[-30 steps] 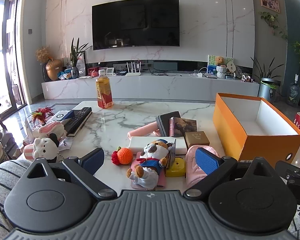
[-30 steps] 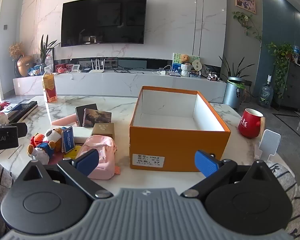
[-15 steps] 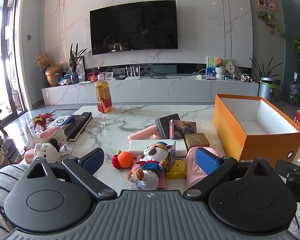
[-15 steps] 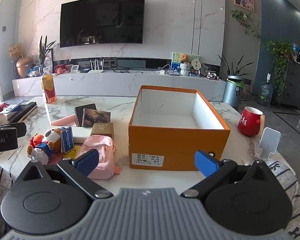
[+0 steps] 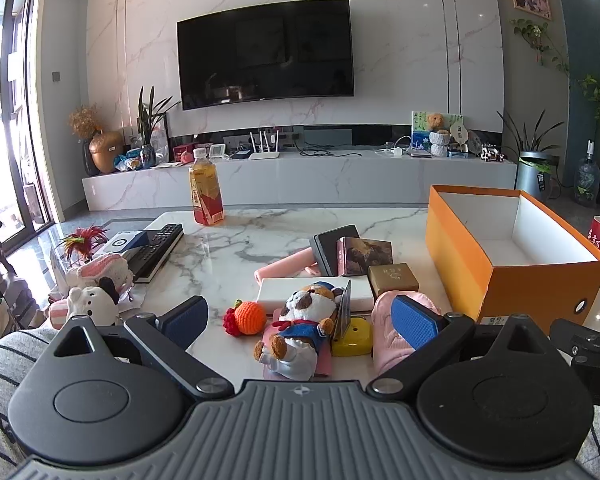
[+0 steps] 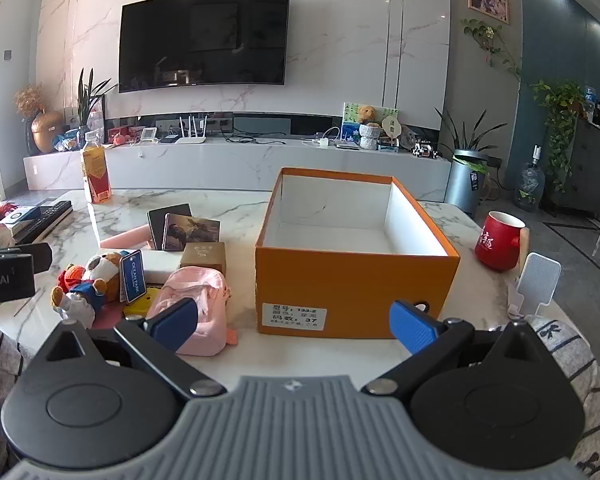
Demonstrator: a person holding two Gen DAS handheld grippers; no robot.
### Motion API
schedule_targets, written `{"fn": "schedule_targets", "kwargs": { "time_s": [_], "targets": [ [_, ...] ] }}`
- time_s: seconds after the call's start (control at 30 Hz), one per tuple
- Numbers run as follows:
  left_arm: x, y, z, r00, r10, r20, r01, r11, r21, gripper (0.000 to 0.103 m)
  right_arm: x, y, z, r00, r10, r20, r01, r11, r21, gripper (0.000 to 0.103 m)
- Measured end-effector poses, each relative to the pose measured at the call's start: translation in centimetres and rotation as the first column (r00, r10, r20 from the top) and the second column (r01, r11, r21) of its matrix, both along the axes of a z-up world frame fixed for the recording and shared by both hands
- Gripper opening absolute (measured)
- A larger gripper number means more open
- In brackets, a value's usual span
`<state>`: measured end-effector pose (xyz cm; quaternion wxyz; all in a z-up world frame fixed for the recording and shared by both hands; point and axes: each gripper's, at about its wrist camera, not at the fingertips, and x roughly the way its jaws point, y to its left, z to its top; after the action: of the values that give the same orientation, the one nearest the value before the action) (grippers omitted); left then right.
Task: Organize objects
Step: 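Move both tools toward the red panda plush and pink backpack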
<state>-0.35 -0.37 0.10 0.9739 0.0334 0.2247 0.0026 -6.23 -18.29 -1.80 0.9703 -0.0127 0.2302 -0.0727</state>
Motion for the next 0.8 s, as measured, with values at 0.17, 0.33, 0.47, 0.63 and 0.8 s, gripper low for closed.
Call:
{"fn": "schedule_targets", "kwargs": {
  "time_s": [0.17, 0.33, 0.47, 0.63, 0.8],
  "targets": [
    [0.0, 0.1, -0.1, 1.0, 0.002, -0.004, -0.002, 1.0, -0.002, 0.103, 0.1, 0.2, -0.1, 1.0, 0.0, -0.01, 0.0, 1.0, -0.006, 0.102],
    [0.2, 0.3, -0.2, 1.0, 0.0, -0.02, 0.0, 1.0, -0.004, 0.103, 0.3, 0.4, -0.3, 1.0, 0.006, -0.018, -0.006, 1.0, -0.007, 0.102],
    [0.6, 0.4, -0.3, 0.999, -0.018, -0.04, 0.018, 1.0, -0.006, 0.103, 0.5, 0.9, -0.4, 1.0, 0.013, -0.013, -0.013, 1.0, -0.027, 0.102],
    [1.2, 0.4, -0.3, 0.998, -0.032, -0.06, 0.033, 0.999, 0.016, 0.103, 1.7, 1.7, -0.7, 0.998, 0.057, -0.033, -0.058, 0.998, -0.023, 0.102],
    [2.6, 0.6, 0.2, 0.991, -0.075, -0.11, 0.078, 0.997, 0.025, 0.103, 4.0, 1.9, -1.1, 0.99, 0.109, -0.088, -0.106, 0.993, 0.045, 0.102]
  ]
}}
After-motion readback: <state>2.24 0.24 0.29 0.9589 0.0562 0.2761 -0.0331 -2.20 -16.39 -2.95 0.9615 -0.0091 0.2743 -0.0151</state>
